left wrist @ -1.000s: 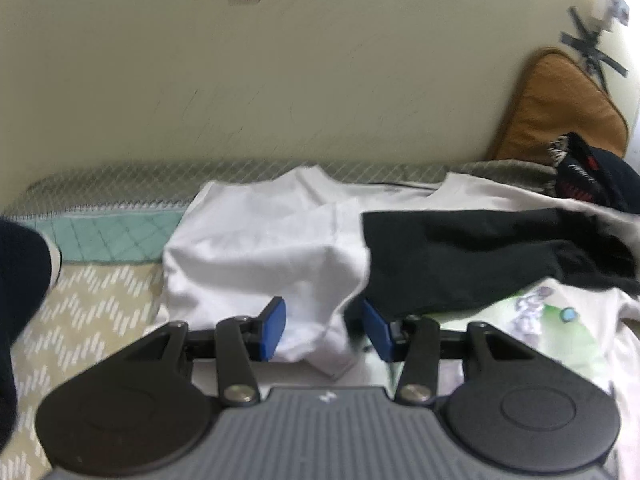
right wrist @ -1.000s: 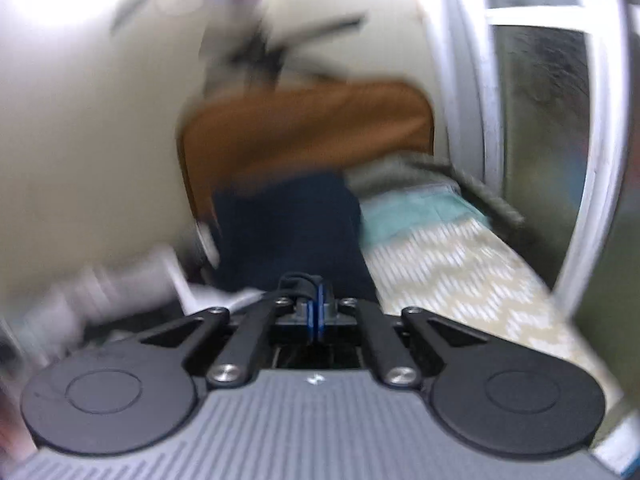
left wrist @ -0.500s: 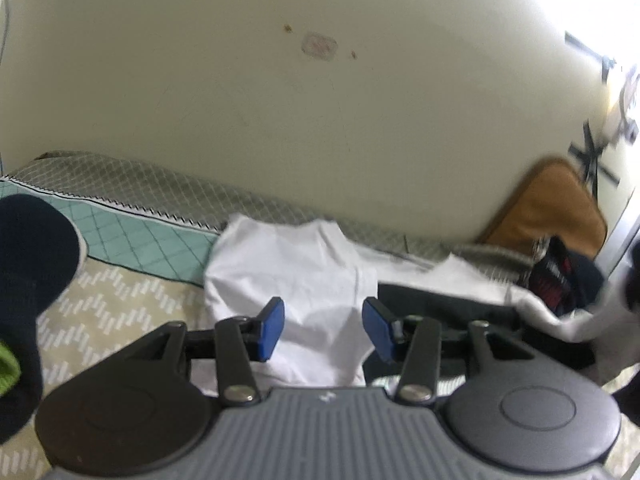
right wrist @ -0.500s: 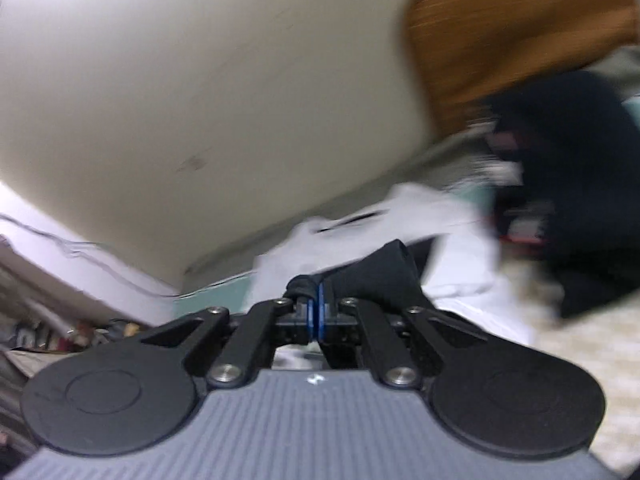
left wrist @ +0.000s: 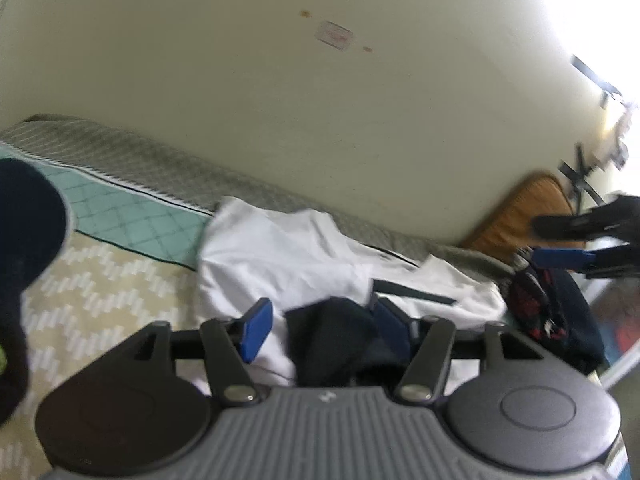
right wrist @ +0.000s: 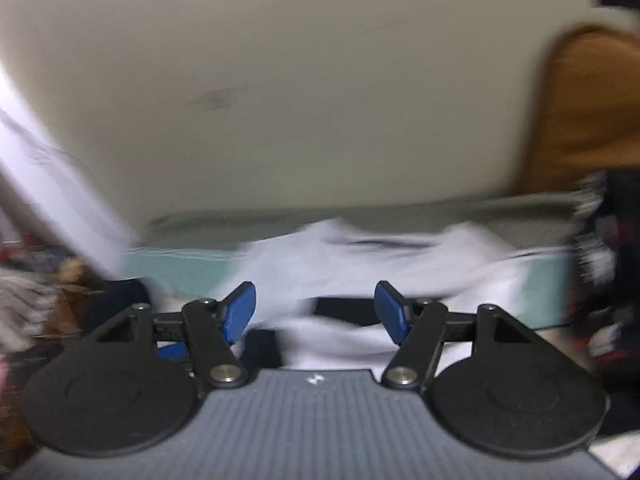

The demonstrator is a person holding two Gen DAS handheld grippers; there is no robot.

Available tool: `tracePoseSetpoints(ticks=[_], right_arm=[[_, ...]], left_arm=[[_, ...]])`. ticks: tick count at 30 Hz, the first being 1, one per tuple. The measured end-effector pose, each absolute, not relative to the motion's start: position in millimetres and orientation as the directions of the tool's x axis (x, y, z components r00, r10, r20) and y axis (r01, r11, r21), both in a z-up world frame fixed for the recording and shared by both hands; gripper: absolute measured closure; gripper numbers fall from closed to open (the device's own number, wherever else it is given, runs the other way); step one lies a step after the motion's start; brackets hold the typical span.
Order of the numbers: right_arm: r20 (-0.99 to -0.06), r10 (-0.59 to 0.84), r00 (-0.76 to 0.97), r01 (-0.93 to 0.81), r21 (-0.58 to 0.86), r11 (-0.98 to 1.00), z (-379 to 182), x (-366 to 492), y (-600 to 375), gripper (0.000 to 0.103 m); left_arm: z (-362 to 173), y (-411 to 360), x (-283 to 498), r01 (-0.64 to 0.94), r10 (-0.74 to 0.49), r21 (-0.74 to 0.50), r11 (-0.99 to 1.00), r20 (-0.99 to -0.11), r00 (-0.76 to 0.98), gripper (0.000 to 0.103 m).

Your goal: Fold small clothes

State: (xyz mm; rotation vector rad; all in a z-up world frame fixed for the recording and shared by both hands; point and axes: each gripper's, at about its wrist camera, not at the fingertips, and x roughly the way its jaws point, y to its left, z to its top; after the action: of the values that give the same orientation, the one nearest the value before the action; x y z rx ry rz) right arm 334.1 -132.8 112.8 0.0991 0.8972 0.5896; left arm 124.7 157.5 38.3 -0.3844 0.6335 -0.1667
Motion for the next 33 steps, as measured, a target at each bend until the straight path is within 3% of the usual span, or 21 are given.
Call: tracePoseSetpoints(ticks=[3,5,6,7,8,9,10,13,14,16,18,22,25,28,33], right_arm=[[-0.758,0.394,0.52,-0.366,0.219,0.905,80,350,-156,0.035],[-0.786,0.352,0.509,-0.311,0.213,0.926,55,361,-169,0.035],[-0.798,0.342,0.497,-0.285,0.223,0.932,43,366,-176,0.035],[-0.804,0.344,0.486,-0.263,0.241,0.934,32,370,-182,0.035],[-0.804,0.36,0.473,-0.254,0.266,0.93,24,372,-186,0.048],[-0.798,0.387,0.462,-0.259,0.295,0.92,18,373,-187,0.067],[-0.788,0.398,0.47,-0.269,0.302,0.915,15,372,-184,0.086],[-0.708,0.369,0.602,-0.231,0.287,0.93,25,373,-193,0.09],[-0.696,0.337,0.634,-0.188,0.283,0.94,24,377,-198,0.095],[-0.673,0.217,0.707,-0.133,0.175,0.976,22,378,-196,0.096],[-0.683,0.185,0.707,-0.164,0.096,0.982,18,376,-188,0.096],[-0.626,0.214,0.75,-0.236,0.049,0.97,41,343,-184,0.09],[-0.587,0.318,0.744,-0.346,0.069,0.936,65,304,-188,0.064],[-0.604,0.459,0.651,-0.518,0.088,0.851,77,269,-164,0.064],[-0.682,0.67,0.294,-0.712,0.311,0.629,73,222,-104,0.064]], left_arm=[[36,143,124,0.039,-0.227,-0.324,0.945,-0.566,0.793,0.036],[31,138,128,0.031,-0.209,-0.297,0.954,-0.59,0.78,0.038],[29,138,130,0.029,-0.208,-0.294,0.955,-0.603,0.77,0.046],[26,137,132,0.03,-0.21,-0.29,0.957,-0.617,0.758,0.062],[23,136,134,0.033,-0.215,-0.287,0.957,-0.63,0.747,0.072],[20,135,137,0.044,-0.227,-0.288,0.957,-0.643,0.732,0.092],[17,134,138,0.047,-0.228,-0.284,0.958,-0.648,0.727,0.093],[17,133,134,0.049,-0.208,-0.266,0.963,-0.612,0.763,0.091],[18,134,133,0.039,-0.197,-0.266,0.963,-0.599,0.776,0.087],[16,136,133,-0.029,-0.106,-0.213,0.977,-0.599,0.794,0.068],[10,139,137,-0.068,-0.055,-0.172,0.983,-0.621,0.782,0.065],[13,151,136,-0.067,-0.098,-0.237,0.969,-0.621,0.778,0.06],[22,157,130,-0.069,-0.103,-0.258,0.964,-0.597,0.795,0.056],[32,167,126,-0.108,-0.089,-0.301,0.948,-0.572,0.816,0.056],[39,190,121,-0.187,-0.062,-0.373,0.909,-0.565,0.823,0.056]])
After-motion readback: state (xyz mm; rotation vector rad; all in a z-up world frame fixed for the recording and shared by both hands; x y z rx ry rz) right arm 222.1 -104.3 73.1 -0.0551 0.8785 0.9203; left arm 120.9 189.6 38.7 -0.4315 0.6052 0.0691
